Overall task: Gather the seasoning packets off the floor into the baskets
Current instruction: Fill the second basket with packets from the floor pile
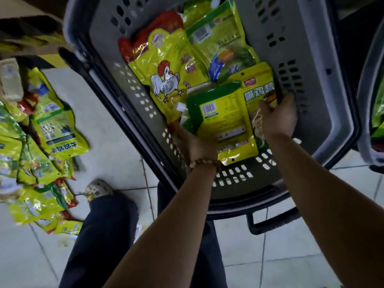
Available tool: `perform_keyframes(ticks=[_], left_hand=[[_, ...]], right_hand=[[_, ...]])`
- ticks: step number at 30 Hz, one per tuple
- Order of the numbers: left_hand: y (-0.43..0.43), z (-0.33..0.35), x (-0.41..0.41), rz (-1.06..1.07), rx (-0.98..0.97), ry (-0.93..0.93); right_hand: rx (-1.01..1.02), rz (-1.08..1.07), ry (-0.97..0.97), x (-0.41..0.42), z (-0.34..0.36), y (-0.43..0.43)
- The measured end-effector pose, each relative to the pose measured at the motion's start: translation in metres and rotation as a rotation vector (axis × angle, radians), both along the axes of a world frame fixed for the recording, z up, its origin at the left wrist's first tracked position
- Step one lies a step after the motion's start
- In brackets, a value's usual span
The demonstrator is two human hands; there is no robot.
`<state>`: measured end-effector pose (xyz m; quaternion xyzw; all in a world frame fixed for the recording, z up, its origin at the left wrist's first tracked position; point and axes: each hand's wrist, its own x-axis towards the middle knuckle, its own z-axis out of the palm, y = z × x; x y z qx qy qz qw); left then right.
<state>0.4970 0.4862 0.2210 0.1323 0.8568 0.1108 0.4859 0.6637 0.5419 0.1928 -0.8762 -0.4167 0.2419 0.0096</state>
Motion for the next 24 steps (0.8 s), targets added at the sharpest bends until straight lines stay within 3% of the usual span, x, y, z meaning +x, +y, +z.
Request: perform_keyframes(ticks=[2, 4, 6, 7, 12, 19, 24], left_hand=[[0.0, 0.004, -0.001, -0.309, 0.17, 0.043], [0.004, 0.003, 0.003, -0.749, 0.18, 0.108], [0.02, -0.008, 0.001, -1.102, 0.134, 0.173], [0.025, -0.013, 0.003, -1.181, 0.104, 0.158], [0.024, -0.038, 0.01, -1.216, 0.078, 0.183], [0.033, -0.03, 0.007, -1.275, 0.019, 0.136], [0.061, -0.003, -0.015, -1.327, -0.029, 0.01]], right_hand=[[0.088, 0.068, -0.092, -0.008, 0.004, -0.014], [0.156, 0.128, -0.068, -0.019, 0.01, -0.033], [0.037, 0.168, 0.043, -0.029, 0.009, -0.048], [-0.056, 0.179, 0.072, -0.03, 0.005, -0.049], [-0.279, 0.214, 0.196, -0.027, -0.028, -0.027], [-0.415, 0.236, 0.27, -0.021, -0.031, -0.015], [-0.298, 0.271, 0.237, -0.029, 0.001, -0.008]])
